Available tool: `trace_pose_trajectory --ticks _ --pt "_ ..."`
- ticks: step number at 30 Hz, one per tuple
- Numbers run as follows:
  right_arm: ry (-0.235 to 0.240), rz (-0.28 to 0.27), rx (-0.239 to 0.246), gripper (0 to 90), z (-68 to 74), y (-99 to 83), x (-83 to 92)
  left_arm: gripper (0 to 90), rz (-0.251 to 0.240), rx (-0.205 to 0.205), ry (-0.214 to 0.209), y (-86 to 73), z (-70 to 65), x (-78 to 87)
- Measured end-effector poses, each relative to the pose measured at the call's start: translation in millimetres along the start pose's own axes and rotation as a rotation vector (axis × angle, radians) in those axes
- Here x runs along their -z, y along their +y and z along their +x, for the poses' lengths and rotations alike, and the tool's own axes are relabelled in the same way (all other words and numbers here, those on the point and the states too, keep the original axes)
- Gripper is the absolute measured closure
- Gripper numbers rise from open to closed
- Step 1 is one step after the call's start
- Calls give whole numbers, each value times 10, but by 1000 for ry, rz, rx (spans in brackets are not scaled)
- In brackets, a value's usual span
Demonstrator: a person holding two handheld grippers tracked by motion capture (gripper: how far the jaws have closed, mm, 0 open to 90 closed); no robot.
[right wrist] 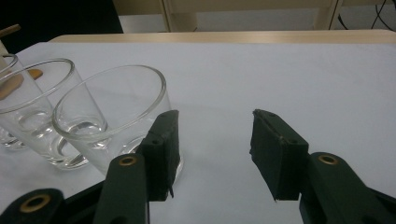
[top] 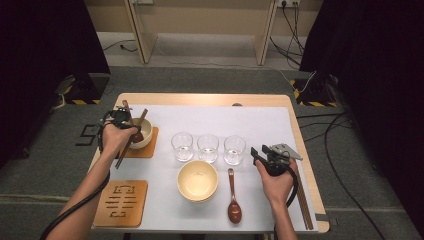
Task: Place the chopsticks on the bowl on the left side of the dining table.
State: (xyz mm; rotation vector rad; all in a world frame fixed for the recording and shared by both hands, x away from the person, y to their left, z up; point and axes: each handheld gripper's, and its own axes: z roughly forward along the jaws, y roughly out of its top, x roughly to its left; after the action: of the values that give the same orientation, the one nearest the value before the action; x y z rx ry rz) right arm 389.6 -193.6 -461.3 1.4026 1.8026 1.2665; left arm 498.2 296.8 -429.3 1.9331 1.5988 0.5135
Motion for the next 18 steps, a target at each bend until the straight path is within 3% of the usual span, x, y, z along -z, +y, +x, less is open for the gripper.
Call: trace_pose_trajectory --ticks 18 --pt "8 -1 -3 524 5 4 -1 775 -32 16 -6 -13 -44 81"
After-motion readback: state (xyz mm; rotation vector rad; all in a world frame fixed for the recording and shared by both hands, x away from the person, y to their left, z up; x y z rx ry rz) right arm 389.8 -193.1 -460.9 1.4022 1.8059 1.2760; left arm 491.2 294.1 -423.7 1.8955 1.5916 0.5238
